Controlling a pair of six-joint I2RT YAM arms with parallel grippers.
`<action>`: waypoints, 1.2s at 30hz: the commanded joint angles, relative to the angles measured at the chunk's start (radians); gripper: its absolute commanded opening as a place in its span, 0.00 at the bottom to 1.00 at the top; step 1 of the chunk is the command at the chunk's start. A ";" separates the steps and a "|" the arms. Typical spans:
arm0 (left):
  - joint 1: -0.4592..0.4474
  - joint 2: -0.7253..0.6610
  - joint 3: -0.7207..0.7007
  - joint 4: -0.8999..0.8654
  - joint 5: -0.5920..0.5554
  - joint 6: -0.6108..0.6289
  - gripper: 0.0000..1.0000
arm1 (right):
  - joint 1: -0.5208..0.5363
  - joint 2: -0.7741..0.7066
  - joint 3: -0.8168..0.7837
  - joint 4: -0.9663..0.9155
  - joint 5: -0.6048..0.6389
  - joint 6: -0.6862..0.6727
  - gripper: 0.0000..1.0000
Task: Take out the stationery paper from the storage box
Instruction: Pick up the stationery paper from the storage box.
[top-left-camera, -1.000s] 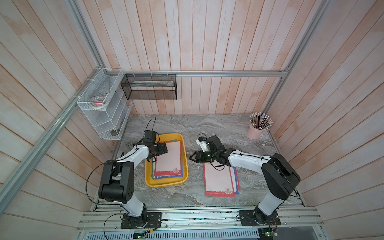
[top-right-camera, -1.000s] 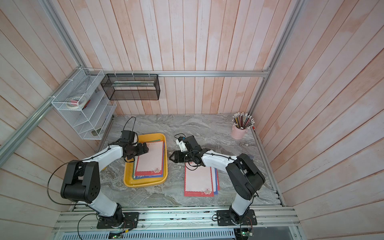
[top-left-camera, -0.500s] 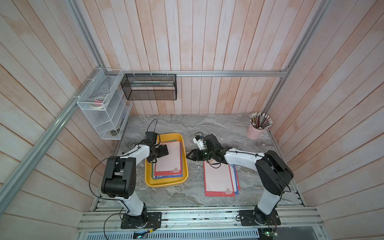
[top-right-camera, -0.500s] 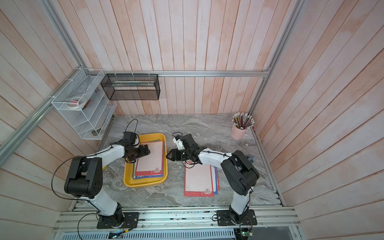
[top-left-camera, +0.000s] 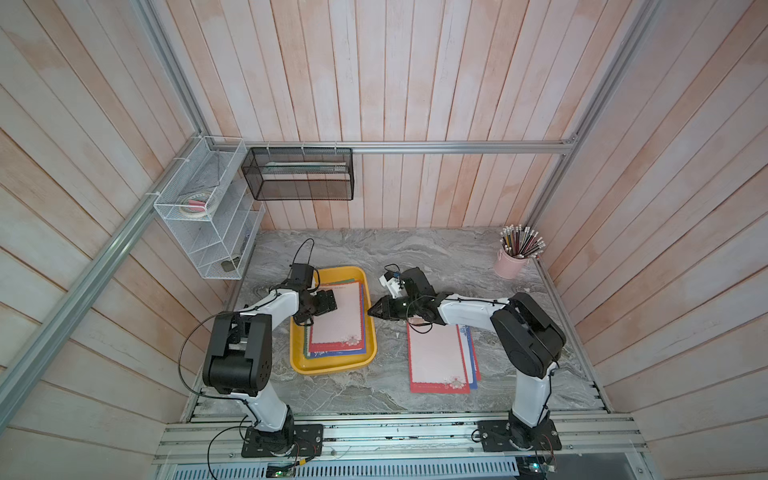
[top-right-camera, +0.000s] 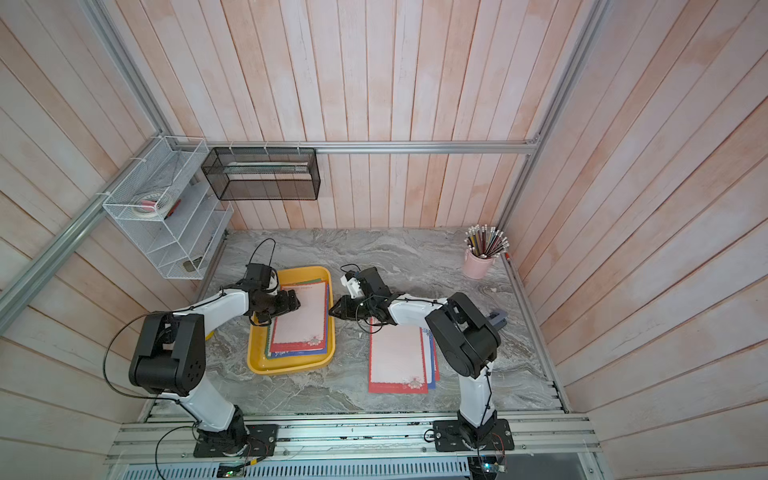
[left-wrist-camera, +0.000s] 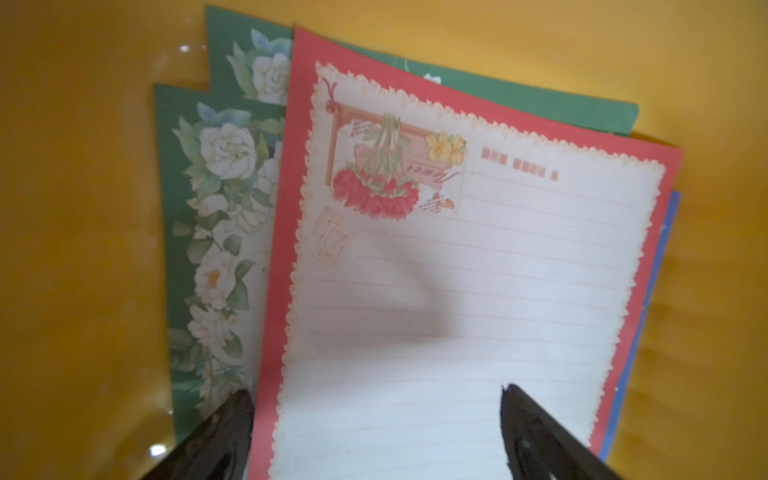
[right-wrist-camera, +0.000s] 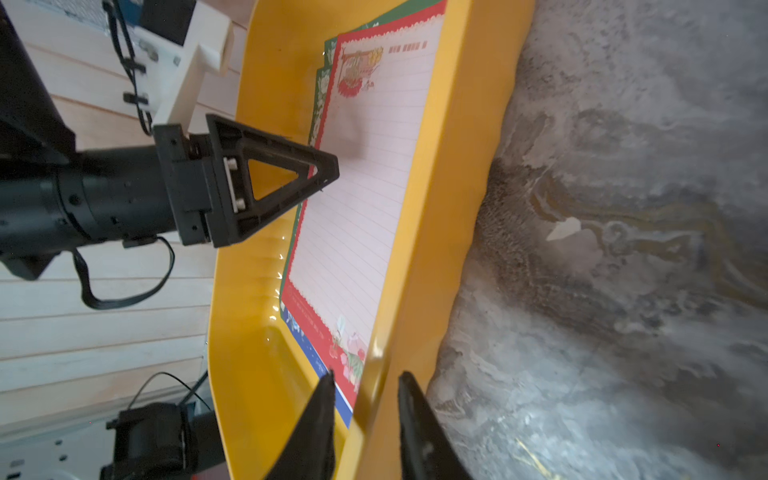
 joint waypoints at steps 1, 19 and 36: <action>0.002 0.000 -0.003 -0.014 0.046 0.012 0.93 | 0.005 0.035 0.023 0.025 -0.023 0.020 0.22; 0.000 -0.111 -0.060 0.029 0.175 -0.008 0.88 | 0.004 0.049 -0.003 0.066 -0.031 0.065 0.18; 0.000 -0.221 -0.134 0.114 0.382 -0.009 0.73 | 0.005 0.036 -0.003 0.041 -0.031 0.060 0.18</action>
